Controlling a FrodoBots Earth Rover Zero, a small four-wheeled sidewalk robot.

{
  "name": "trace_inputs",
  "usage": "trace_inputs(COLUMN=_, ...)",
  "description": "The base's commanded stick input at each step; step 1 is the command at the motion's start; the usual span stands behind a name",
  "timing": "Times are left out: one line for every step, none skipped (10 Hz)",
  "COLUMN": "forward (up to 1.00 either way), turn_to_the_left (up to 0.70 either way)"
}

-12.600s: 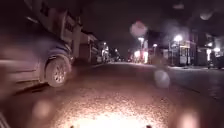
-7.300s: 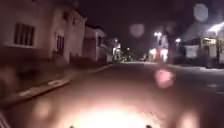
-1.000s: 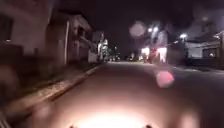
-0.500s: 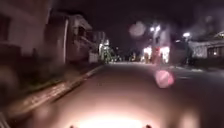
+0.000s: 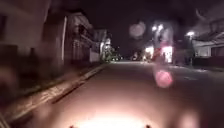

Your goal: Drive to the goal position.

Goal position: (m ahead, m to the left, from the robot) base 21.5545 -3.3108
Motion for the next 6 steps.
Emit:
trace_inputs(forward=0.7, turn_to_the_left=-0.01)
trace_inputs(forward=0.7, turn_to_the_left=-0.15)
trace_inputs(forward=0.7, turn_to_the_left=-0.31)
trace_inputs(forward=0.7, turn_to_the_left=-0.22)
trace_inputs(forward=0.7, turn_to_the_left=-0.02)
trace_inputs(forward=0.7, turn_to_the_left=0.0)
